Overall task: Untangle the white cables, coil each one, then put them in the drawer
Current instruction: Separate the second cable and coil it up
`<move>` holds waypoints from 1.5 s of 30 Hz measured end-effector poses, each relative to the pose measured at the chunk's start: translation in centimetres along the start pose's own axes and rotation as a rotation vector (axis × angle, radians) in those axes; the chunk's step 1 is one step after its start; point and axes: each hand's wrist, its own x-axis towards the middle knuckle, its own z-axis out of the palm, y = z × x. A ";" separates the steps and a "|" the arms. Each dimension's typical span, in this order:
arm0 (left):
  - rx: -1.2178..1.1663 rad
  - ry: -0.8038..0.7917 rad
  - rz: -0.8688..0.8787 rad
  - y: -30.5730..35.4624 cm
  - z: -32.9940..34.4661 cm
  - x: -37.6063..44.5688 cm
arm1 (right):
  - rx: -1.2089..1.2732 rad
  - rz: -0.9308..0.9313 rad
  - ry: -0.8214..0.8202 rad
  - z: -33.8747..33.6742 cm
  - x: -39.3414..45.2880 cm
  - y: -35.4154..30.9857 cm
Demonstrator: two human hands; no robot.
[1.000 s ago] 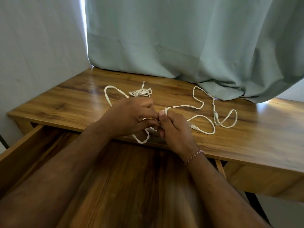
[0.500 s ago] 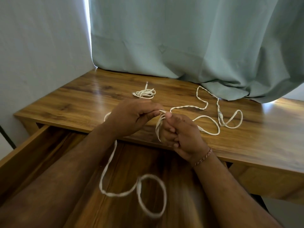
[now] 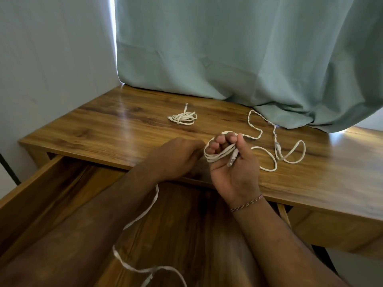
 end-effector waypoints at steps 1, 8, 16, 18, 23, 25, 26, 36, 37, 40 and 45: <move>0.055 -0.038 -0.009 0.2 0.0 0.0 | -0.003 -0.028 0.026 0.1 0.0 -0.2; 0.153 -0.006 0.112 1.0 0.1 -0.2 | -0.106 -0.129 0.054 1.4 -0.2 -0.3; 0.307 -0.135 0.095 2.1 -0.3 0.5 | -1.467 -0.502 0.114 -1.7 0.5 1.1; 0.343 -0.127 0.103 2.4 -0.7 0.5 | -1.644 -0.523 0.057 -1.8 0.3 0.6; 0.322 -0.045 0.179 2.2 -2.1 0.7 | -1.802 -0.518 -0.011 -0.9 -0.1 -0.2; 0.313 -0.069 0.190 2.0 -2.8 0.9 | -1.876 -0.524 -0.024 -0.6 -0.3 -0.4; 0.313 -0.081 0.187 1.8 -3.2 0.9 | -1.926 -0.509 -0.032 -0.4 -0.3 -0.5; 0.325 -0.090 0.064 -0.5 -5.9 0.7 | -2.113 -0.206 -0.092 0.2 -0.2 -1.0; 0.303 -0.062 0.048 -0.8 -6.2 0.5 | -2.058 -0.139 -0.095 0.2 -0.1 -1.3; 0.254 0.010 0.063 -1.0 -6.2 0.2 | -1.877 0.003 -0.153 0.1 -0.1 -1.5; 0.255 0.096 0.055 -1.6 -5.2 -0.2 | -1.415 0.132 -0.098 -0.4 0.1 -0.8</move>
